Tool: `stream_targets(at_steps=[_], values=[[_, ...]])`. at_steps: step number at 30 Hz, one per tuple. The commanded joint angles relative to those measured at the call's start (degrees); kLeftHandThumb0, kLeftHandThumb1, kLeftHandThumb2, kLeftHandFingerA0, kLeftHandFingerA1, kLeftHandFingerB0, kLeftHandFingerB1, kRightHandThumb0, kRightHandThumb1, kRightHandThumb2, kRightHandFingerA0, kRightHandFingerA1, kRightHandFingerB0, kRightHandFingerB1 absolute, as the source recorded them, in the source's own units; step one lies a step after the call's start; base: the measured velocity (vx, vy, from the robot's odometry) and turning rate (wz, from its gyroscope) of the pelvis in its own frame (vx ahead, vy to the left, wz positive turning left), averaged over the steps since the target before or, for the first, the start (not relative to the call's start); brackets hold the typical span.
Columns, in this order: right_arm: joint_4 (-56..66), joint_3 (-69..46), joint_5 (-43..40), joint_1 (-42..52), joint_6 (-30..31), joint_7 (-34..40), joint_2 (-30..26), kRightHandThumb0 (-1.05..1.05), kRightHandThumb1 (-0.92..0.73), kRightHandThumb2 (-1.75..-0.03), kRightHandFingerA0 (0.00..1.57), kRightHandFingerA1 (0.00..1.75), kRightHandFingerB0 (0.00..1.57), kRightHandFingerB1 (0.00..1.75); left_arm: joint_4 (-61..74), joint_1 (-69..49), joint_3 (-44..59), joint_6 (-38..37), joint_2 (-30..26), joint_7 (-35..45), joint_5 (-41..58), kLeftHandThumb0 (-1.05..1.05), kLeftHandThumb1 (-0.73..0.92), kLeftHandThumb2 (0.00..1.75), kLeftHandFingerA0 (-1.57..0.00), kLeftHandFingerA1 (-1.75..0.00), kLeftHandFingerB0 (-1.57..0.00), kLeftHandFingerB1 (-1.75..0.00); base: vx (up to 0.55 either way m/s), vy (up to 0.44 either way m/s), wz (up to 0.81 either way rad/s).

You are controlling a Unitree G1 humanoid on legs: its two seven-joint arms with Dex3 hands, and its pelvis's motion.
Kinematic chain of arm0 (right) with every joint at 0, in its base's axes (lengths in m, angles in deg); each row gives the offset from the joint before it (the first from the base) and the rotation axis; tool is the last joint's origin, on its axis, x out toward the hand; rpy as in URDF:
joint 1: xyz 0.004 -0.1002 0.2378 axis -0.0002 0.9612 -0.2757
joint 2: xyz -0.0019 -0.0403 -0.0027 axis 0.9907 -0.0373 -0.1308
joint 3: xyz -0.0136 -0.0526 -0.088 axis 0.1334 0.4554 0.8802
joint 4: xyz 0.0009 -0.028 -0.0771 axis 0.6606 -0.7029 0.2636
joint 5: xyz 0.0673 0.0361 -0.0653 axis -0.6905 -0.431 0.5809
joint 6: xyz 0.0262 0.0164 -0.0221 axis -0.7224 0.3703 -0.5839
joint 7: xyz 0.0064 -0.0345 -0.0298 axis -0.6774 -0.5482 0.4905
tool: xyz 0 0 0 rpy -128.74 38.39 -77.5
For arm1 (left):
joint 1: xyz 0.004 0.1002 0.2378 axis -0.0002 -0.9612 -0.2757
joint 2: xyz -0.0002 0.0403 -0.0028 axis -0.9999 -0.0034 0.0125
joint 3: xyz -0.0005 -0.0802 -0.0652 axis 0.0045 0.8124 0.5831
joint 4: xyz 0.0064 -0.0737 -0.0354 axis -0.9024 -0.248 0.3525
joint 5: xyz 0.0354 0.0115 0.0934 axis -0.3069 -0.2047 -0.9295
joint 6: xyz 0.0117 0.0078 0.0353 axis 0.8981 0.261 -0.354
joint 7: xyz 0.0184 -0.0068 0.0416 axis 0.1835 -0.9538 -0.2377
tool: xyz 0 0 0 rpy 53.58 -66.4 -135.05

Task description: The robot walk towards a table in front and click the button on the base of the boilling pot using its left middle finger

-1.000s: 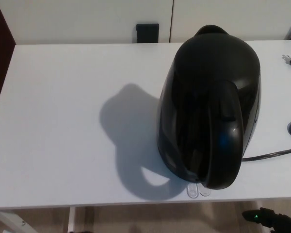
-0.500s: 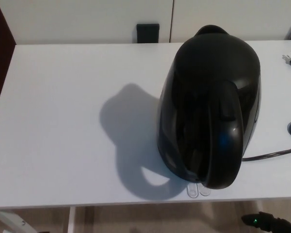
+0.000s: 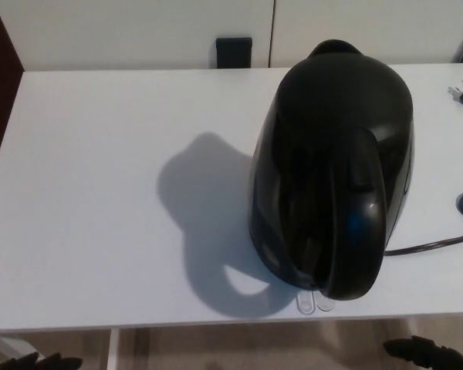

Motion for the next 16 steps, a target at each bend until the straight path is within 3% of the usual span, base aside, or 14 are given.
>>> stream_targets(at_steps=[1,16], values=[[0.3,-0.6,-0.5,0.5,0.8,1.2,-0.6,-0.39,-0.65,-0.59,0.49,0.45,0.28,0.36,-0.9,0.1,1.3,1.0,-0.3,5.7,6.1,-0.5,0.53,0.56,-0.44,-0.34,-0.27,-0.3,0.0,0.0,0.0],[-1.5,-1.4,-0.4,-1.3,0.4,1.2,-1.0,-0.4,-0.65,-0.59,0.49,0.45,0.28,0.36,-1.2,1.3,0.3,1.4,0.2,7.0,7.5,-0.5,0.54,0.57,-0.43,-0.34,-0.28,-0.3,0.0,0.0,0.0]])
